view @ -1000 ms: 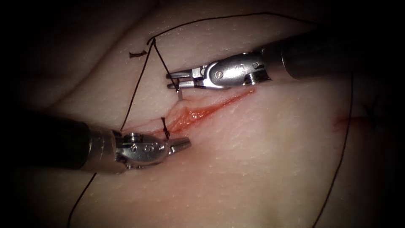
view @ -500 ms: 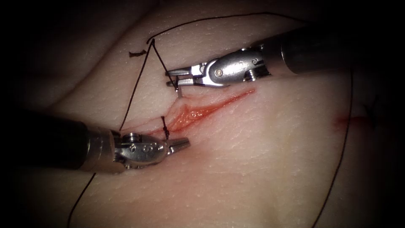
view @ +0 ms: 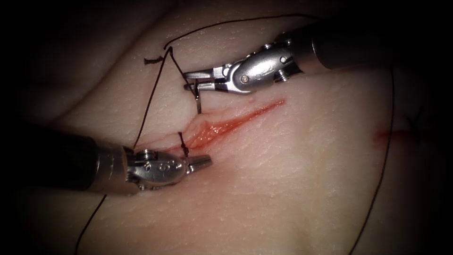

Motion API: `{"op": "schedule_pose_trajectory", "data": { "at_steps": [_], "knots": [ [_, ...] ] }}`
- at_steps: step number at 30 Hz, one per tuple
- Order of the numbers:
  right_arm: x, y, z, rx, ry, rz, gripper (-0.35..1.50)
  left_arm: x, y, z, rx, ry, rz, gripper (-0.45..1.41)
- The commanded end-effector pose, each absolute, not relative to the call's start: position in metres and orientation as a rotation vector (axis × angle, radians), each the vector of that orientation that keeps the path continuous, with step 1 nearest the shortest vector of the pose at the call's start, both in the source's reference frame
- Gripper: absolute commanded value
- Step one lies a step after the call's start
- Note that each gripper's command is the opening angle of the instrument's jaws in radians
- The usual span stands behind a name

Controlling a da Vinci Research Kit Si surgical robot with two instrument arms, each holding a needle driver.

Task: Wound Closure

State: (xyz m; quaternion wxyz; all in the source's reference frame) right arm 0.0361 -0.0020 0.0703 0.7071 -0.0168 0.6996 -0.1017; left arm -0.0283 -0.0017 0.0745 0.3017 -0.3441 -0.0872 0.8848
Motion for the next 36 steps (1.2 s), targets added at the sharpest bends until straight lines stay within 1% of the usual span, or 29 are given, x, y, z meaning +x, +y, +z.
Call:
{"op": "schedule_pose_trajectory", "data": {
  "at_steps": [1,13,21,36],
  "knots": [
    [0.0369,-0.0022,0.0705,-0.044,1.557,-0.235,-0.35,-0.0288,-0.0023,0.075,-0.912,-0.234,2.347,-0.45],
    [0.0373,-0.0038,0.0708,-0.04,1.547,-0.28,-0.35,-0.0286,-0.0022,0.0747,-0.914,-0.239,2.346,-0.45],
    [0.0366,-0.0029,0.0702,-0.029,1.55,-0.274,-0.35,-0.0284,-0.0022,0.0745,-0.914,-0.241,2.347,-0.45],
    [0.0369,-0.0041,0.0685,0.049,1.566,-0.352,-0.35,-0.0283,-0.0018,0.0739,-0.915,-0.251,2.343,-0.45]
  ]
}}
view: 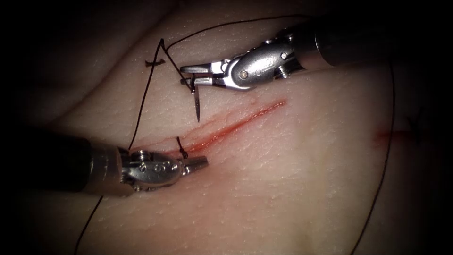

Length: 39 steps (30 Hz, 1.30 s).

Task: Wound Closure

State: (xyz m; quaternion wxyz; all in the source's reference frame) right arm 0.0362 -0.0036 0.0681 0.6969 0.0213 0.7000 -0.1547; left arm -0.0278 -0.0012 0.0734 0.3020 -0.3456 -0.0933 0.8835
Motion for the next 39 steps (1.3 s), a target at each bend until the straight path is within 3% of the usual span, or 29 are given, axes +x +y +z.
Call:
{"op": "schedule_pose_trajectory", "data": {
  "at_steps": [1,39],
  "knots": [
    [0.0366,-0.0041,0.0684,0.051,1.568,-0.354,-0.35,-0.0284,-0.0019,0.0737,-0.914,-0.251,2.342,-0.45],
    [0.0356,-0.002,0.0667,-0.056,1.555,-0.392,-0.35,-0.0287,-0.0022,0.0734,-0.911,-0.249,2.34,-0.45]
  ]
}}
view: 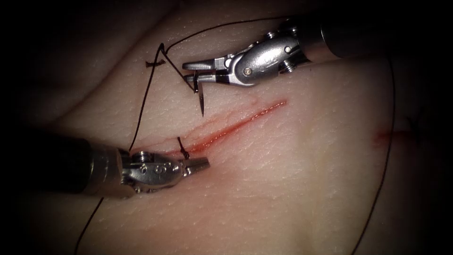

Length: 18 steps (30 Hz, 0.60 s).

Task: Wound Closure

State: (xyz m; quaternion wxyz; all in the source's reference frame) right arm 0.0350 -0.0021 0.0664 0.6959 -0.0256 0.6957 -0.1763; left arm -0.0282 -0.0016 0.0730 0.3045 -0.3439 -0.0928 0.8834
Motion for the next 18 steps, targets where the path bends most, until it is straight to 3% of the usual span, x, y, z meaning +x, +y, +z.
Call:
{"op": "schedule_pose_trajectory", "data": {
  "at_steps": [1,18],
  "knots": [
    [0.0356,-0.0021,0.0667,-0.06,1.558,-0.388,-0.35,-0.0288,-0.0022,0.0734,-0.911,-0.249,2.34,-0.45],
    [0.0357,-0.0038,0.0671,-0.061,1.563,-0.401,-0.35,-0.0285,-0.0024,0.0733,-0.913,-0.251,2.342,-0.45]
  ]
}}
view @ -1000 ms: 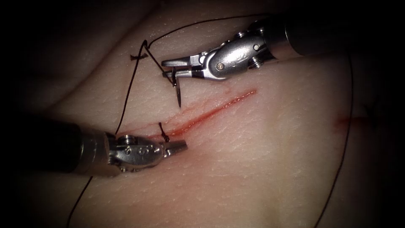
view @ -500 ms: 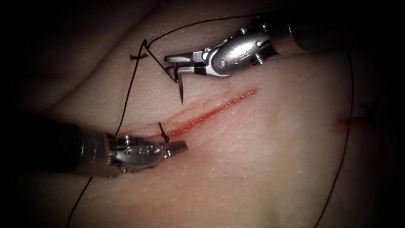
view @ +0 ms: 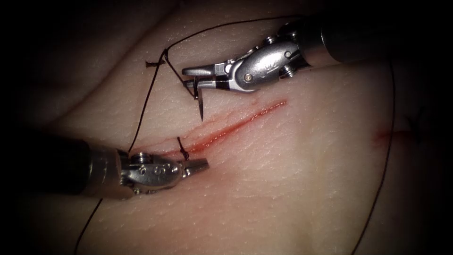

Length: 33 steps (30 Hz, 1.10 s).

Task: Wound Closure

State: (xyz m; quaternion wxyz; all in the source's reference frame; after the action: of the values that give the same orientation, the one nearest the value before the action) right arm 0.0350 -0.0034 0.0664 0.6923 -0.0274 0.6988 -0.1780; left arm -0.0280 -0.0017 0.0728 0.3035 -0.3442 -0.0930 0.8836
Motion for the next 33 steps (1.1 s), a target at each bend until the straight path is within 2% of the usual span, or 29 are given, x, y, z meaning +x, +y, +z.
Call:
{"op": "schedule_pose_trajectory", "data": {
  "at_steps": [1,25,33],
  "knots": [
    [0.0355,-0.0038,0.0672,-0.061,1.563,-0.403,-0.35,-0.0284,-0.0024,0.0733,-0.913,-0.252,2.342,-0.45],
    [0.0356,-0.0057,0.0685,-0.084,1.562,-0.444,-0.35,-0.0281,-0.0023,0.0728,-0.915,-0.258,2.341,-0.45],
    [0.034,-0.0098,0.0699,-0.155,1.563,-0.555,-0.35,-0.0279,-0.0021,0.0723,-0.919,-0.269,2.339,-0.45]
  ]
}}
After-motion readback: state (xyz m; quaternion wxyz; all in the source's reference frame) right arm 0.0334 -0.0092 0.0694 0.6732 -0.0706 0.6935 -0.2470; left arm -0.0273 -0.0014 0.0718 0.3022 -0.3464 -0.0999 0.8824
